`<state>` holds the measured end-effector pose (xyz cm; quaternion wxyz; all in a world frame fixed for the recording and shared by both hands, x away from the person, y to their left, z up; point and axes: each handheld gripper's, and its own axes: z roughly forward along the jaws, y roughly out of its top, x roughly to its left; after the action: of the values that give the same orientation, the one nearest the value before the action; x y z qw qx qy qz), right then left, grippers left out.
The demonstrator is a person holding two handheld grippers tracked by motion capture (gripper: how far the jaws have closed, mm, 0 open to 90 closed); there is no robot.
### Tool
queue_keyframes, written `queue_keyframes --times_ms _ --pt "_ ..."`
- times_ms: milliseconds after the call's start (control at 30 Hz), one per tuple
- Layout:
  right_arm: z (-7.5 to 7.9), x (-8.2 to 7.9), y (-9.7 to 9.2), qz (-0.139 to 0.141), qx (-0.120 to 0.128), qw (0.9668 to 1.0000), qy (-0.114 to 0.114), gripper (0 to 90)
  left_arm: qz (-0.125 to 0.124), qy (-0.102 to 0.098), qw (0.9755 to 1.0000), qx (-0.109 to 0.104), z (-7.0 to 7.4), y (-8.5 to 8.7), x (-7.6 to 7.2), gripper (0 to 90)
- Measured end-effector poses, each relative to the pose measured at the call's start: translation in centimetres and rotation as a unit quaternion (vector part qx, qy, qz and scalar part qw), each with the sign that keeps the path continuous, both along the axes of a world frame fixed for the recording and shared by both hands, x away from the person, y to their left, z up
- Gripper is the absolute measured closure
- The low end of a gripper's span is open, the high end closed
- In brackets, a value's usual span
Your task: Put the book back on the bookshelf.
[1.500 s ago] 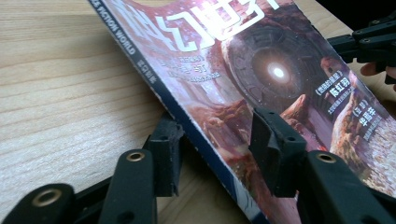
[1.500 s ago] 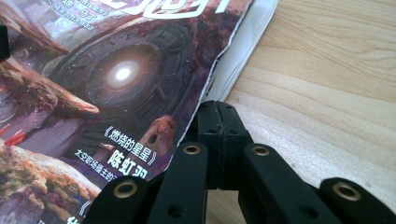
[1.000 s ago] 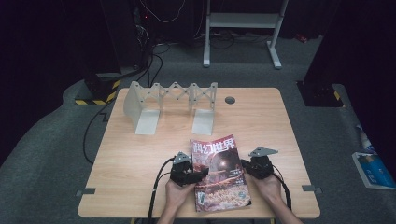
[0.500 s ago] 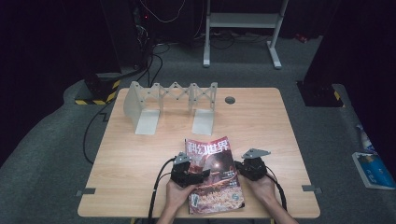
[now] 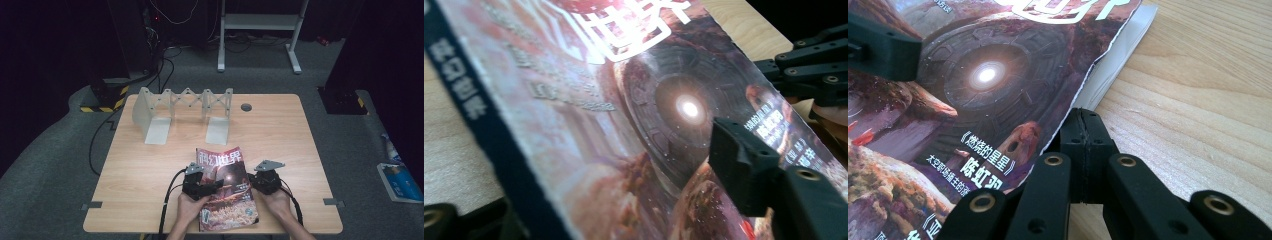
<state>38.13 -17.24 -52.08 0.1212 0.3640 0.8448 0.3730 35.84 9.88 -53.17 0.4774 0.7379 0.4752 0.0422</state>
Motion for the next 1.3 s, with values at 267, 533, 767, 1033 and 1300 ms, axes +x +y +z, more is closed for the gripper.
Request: queue_keyframes --times_ms 267,533,767,1033,1300 --pt "-0.1 0.0 -0.1 0.0 0.006 1.0 -0.001 89.8 0.024 0.012 0.9996 0.009 0.1 0.0 0.0 58.2" --pt "-0.3 -0.1 -0.3 -0.002 0.017 0.9998 -0.005 89.7 0.035 0.026 0.999 0.004 0.2 0.1 0.1 65.3" --pt "-0.4 -0.3 -0.3 0.004 0.011 0.9997 -0.02 89.5 0.04 0.008 0.9992 0.0 0.7 0.1 -0.3 70.4" --pt "-0.5 -0.4 -1.2 0.003 0.011 0.9996 -0.027 85.2 0.03 -0.002 0.9996 -0.002 1.7 -0.2 -0.4 75.2" --pt "-0.3 -0.6 -3.1 -0.013 -0.013 0.9989 -0.043 78.4 0.024 0.001 0.9997 -0.003 2.2 -0.3 -0.3 76.9"
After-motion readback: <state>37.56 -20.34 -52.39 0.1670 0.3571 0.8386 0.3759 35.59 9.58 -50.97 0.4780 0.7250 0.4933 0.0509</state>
